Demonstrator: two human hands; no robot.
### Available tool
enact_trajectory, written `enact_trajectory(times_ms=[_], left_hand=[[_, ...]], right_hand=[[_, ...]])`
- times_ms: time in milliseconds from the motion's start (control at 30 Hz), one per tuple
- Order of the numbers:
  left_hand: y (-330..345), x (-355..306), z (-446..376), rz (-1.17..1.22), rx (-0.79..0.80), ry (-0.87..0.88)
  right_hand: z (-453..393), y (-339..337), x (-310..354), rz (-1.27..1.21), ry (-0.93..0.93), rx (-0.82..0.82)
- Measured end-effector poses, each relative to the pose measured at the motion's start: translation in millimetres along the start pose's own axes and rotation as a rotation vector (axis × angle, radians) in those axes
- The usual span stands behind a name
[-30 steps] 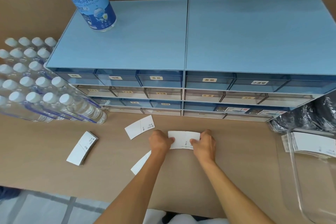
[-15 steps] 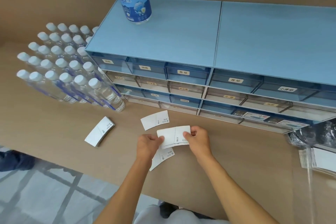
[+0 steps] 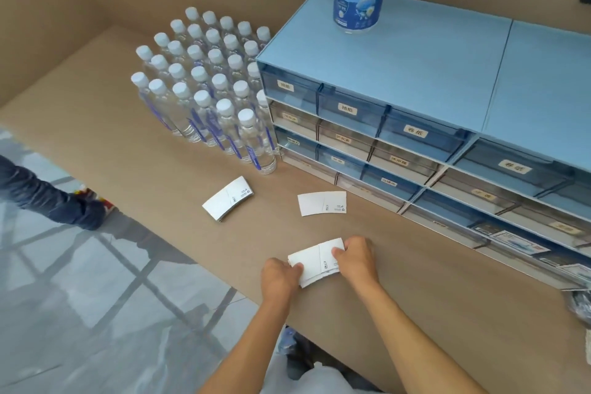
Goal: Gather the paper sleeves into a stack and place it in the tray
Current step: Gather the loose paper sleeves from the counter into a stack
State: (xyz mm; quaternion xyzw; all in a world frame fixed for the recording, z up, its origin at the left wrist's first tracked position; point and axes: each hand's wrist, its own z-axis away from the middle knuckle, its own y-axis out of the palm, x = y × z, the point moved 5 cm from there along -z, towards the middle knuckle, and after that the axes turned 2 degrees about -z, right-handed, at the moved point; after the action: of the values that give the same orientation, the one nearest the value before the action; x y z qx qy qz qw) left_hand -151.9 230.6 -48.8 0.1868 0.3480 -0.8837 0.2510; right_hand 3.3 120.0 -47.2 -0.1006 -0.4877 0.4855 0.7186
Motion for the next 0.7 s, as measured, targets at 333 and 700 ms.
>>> enact_trajectory(times_ms=[333,700], left_hand=[[0,3,-10,0.021,-0.037,-0.027],[-5,-6,-18,0.288,0.002,-0.009]], right_hand=[[-2,1,-6,0.020,0.022,0.001],[-11,2,-4,-0.344,0.078,0.072]])
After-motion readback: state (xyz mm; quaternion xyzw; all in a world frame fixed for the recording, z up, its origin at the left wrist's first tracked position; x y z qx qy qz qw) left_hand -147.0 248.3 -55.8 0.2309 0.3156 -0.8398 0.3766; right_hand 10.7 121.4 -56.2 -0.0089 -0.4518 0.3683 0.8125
